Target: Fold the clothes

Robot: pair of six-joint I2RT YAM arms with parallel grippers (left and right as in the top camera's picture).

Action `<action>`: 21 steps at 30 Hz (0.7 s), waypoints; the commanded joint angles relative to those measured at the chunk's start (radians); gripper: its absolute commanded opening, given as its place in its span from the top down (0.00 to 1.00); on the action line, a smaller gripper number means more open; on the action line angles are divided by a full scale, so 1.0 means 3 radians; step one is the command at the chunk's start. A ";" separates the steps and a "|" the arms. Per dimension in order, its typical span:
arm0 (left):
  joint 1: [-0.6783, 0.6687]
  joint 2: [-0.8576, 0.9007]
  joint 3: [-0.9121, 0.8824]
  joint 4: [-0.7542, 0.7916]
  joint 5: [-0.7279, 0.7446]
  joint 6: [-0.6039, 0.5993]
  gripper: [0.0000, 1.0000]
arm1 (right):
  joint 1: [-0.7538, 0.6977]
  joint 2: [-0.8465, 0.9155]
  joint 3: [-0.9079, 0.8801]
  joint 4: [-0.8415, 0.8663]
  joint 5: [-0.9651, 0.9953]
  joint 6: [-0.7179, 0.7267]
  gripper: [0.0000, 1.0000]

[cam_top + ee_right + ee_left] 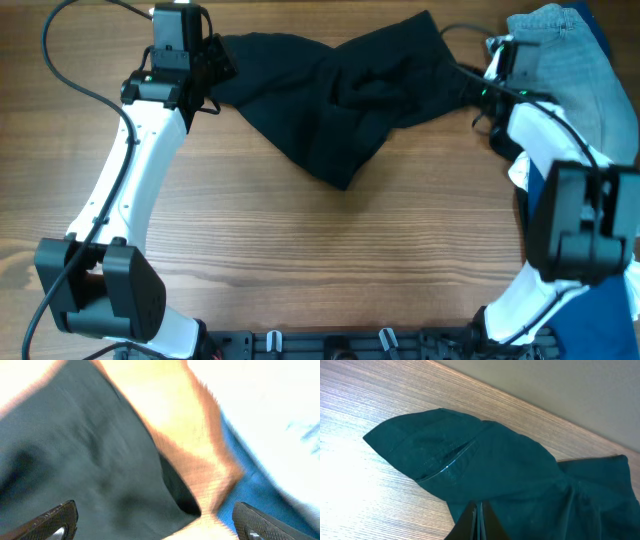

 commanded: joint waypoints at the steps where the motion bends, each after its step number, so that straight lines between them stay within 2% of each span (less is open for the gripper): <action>1: -0.0004 -0.0093 0.0058 0.0006 0.0039 -0.0058 0.64 | -0.0011 -0.0520 0.0170 -0.0001 0.0120 -0.0100 0.00; 5: -0.0004 -0.0093 0.0058 0.0003 0.0038 -0.0058 0.62 | -0.0011 -0.0765 0.0170 0.0043 0.0145 -0.0100 0.00; 6: -0.0004 -0.0093 0.0058 0.0006 0.0038 -0.0057 0.58 | -0.0011 -0.0788 0.0170 0.0066 0.0141 -0.0098 0.00; 8: -0.0004 -0.0093 0.0058 0.0009 0.0038 -0.0057 0.46 | -0.0011 -0.0814 0.0170 0.0136 0.0144 -0.0100 0.00; 9: -0.0004 -0.0093 0.0058 0.0010 0.0036 -0.0056 0.34 | -0.0011 -0.0814 0.0170 0.0196 0.0142 -0.0100 0.00; 11: -0.0004 -0.0093 0.0058 0.0008 0.0023 -0.0056 0.32 | -0.0011 -0.0814 0.0170 0.0387 0.0145 -0.0099 0.00; 12: -0.0003 -0.0093 0.0058 0.0006 0.0024 -0.0057 0.25 | -0.0011 -0.0814 0.0170 0.0495 0.0159 -0.0099 0.00; 14: -0.0004 -0.0093 0.0058 0.0006 0.0028 -0.0058 0.17 | -0.0011 -0.0814 0.0170 0.0668 0.0243 -0.0099 0.00; 15: -0.0008 -0.0093 0.0058 0.0005 0.0028 -0.0058 0.00 | -0.0011 -0.0814 0.0170 0.0704 0.0243 -0.0100 0.00; 21: -0.0004 -0.0092 0.0058 -0.0079 0.0025 -0.0058 0.00 | -0.0011 -0.0814 0.0170 0.0855 0.1122 -0.0102 0.00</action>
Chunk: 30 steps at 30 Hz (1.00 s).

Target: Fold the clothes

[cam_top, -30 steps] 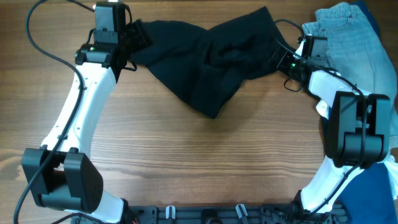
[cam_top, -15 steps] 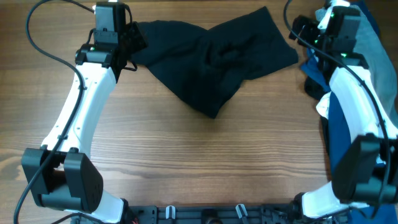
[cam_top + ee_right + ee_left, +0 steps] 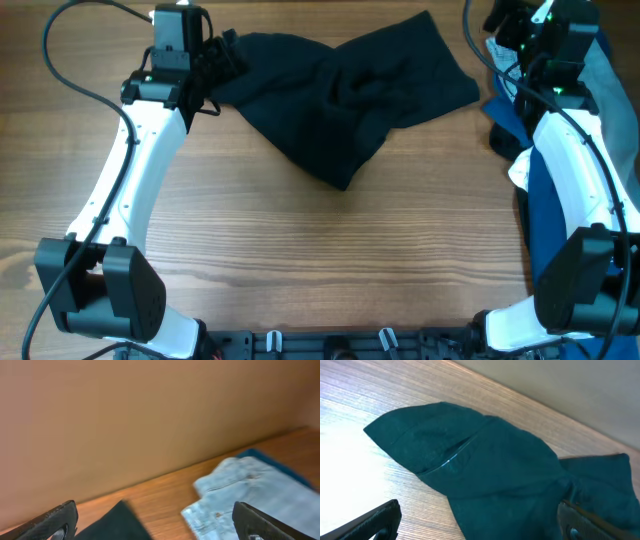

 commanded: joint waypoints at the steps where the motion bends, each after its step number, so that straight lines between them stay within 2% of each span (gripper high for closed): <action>1: -0.0004 -0.0092 0.0058 -0.0001 0.0017 0.0005 0.00 | -0.0011 -0.0033 0.0045 0.0029 0.0627 -0.0053 0.00; 30: -0.0006 -0.0092 0.0058 0.0006 -0.0020 0.0004 0.00 | -0.0011 -0.0032 0.0043 -0.0062 0.0699 -0.0052 0.00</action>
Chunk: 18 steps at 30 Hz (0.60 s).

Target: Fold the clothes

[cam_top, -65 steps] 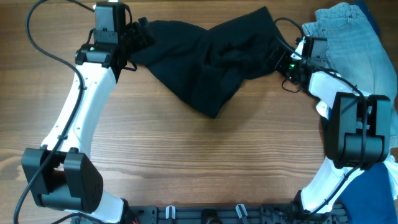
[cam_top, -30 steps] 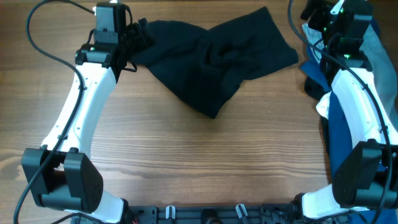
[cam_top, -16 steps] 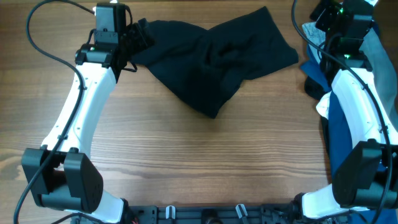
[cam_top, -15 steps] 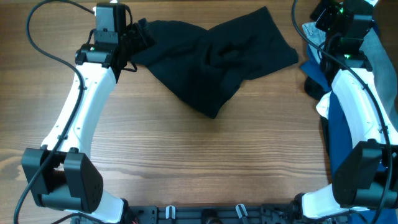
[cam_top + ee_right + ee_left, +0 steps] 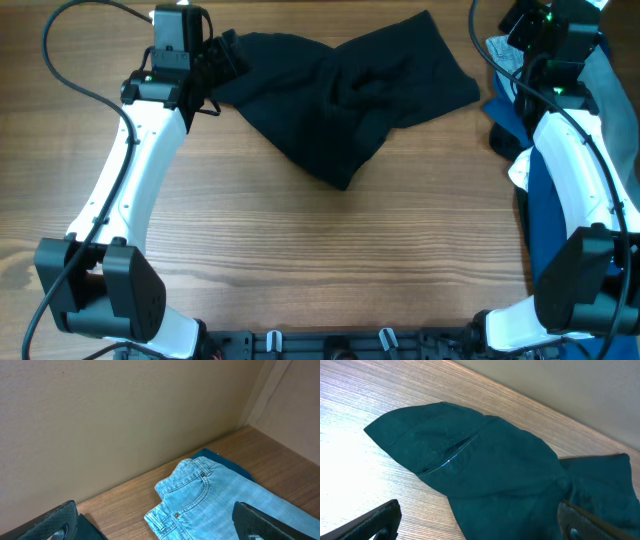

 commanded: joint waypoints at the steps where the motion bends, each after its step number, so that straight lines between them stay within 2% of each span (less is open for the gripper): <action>1: -0.0006 -0.0092 0.0058 0.0009 -0.0018 0.0005 0.00 | -0.0011 -0.0032 0.0043 -0.0005 0.0067 -0.0039 0.00; 18: -0.0006 -0.0092 0.0058 -0.0045 -0.0018 0.0005 0.00 | -0.0011 -0.0032 0.0043 -0.0005 0.0067 -0.0039 0.00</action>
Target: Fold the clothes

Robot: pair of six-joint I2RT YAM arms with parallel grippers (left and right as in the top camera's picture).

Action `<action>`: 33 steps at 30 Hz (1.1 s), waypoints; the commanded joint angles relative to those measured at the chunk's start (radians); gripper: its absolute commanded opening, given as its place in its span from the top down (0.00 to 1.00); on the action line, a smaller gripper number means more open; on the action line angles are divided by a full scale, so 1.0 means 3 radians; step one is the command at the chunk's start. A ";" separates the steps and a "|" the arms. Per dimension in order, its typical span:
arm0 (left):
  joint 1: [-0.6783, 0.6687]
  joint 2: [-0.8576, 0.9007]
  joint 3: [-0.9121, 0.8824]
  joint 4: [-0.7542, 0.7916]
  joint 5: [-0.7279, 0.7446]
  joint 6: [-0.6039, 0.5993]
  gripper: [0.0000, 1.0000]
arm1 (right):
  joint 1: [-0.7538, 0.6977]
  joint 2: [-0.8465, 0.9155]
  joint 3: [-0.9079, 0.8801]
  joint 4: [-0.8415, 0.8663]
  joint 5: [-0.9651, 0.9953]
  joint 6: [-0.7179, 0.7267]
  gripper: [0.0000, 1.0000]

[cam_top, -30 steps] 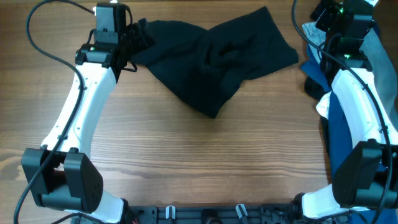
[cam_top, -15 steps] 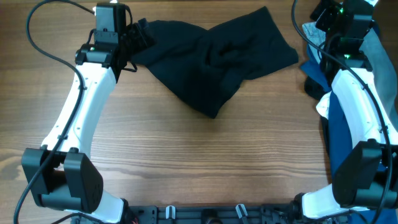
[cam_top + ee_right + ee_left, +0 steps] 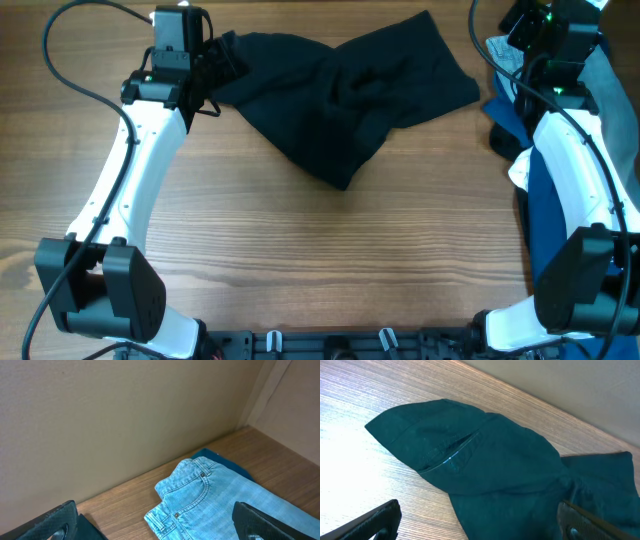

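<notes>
A dark teal-black garment [image 3: 345, 85] lies crumpled across the far middle of the wooden table [image 3: 300, 260]. Its left end with a pocket seam fills the left wrist view [image 3: 485, 470]. My left gripper [image 3: 480, 527] stands open over that left end, both fingers wide apart, with cloth beneath them. At the far right corner my right gripper [image 3: 155, 530] is open and raised, above folded light-blue jeans [image 3: 220, 495], holding nothing. A corner of the dark garment [image 3: 90, 530] shows by its left finger.
The light-blue jeans [image 3: 600, 80] lie on a darker blue garment [image 3: 560, 200] along the right table edge, partly under the right arm. A beige wall [image 3: 125, 415] rises behind the table. Cables [image 3: 70, 70] loop by the left arm.
First my left gripper was shut on the garment's left end and my right gripper was open, low by the garment's right end. By 1.6 s ago the left had opened and the right had risen to the far right corner. Both have stayed there since.
</notes>
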 commanded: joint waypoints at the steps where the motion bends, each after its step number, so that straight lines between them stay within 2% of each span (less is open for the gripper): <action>1: -0.0006 -0.0090 0.0058 -0.0004 -0.0018 0.0004 0.00 | -0.0011 -0.0032 0.0043 -0.0005 0.0066 -0.0039 0.00; 13: -0.0006 -0.0090 0.0058 0.0067 -0.0013 0.0004 0.00 | -0.0011 -0.0032 0.0043 -0.0006 0.0067 -0.0038 0.00; 15: -0.0006 -0.0090 0.0058 0.0058 0.0114 0.0003 0.00 | -0.0011 -0.0032 0.0043 -0.0008 0.0067 -0.0038 0.00; 17: -0.0006 -0.0090 0.0058 -0.0066 0.0411 0.0005 0.00 | -0.0011 -0.0032 0.0043 -0.0006 0.0067 -0.0038 0.00; 30: -0.0006 -0.0090 0.0058 -0.0388 0.0359 0.0008 0.00 | -0.0011 -0.0032 0.0043 -0.0013 0.0056 -0.0034 0.00; 33: -0.0006 -0.0085 0.0051 -0.0395 0.0359 0.0005 0.00 | -0.0011 -0.0032 0.0043 -0.0128 -0.0332 -0.0031 0.00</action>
